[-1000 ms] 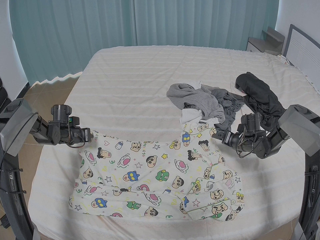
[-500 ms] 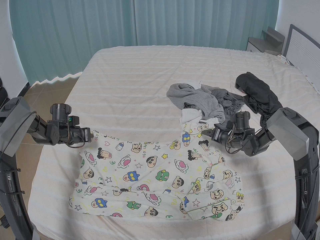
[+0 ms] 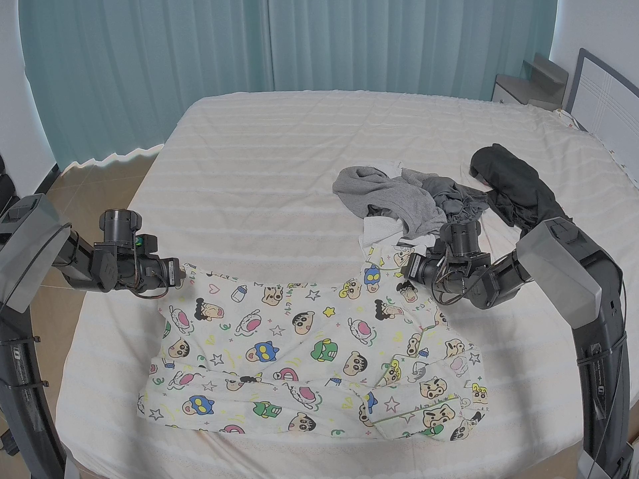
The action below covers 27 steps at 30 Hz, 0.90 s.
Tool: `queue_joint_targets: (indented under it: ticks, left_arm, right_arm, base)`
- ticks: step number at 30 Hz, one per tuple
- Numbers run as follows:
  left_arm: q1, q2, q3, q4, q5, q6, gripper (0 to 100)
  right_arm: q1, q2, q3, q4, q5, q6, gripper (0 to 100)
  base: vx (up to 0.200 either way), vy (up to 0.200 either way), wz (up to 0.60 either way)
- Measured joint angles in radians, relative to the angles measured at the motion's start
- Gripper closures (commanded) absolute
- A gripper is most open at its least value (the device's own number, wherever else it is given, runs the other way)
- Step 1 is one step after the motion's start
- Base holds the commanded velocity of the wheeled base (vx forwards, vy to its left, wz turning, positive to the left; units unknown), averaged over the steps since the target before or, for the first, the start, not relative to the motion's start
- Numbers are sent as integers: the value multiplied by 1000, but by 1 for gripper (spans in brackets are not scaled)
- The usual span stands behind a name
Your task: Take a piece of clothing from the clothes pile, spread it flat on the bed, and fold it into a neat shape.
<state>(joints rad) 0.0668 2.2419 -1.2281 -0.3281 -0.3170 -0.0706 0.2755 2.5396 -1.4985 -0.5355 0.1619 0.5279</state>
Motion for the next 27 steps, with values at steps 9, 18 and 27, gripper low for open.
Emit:
queue_joint_targets:
  ticks: [9,18,27]
  left_arm:
    - [-2,-12,12,-18,50,8,100]
    - [-3,-25,23,-56,76,3,100]
    - [-3,-29,54,-116,78,1,100]
  right_arm:
    - [-2,-1,52,-187,-69,1,100]
    - [-9,-35,148,-310,-78,5,100]
    - [-10,-61,206,-384,-76,8,100]
  base:
    - [0,0,0]
    - [0,0,0]
    - [0,0,0]
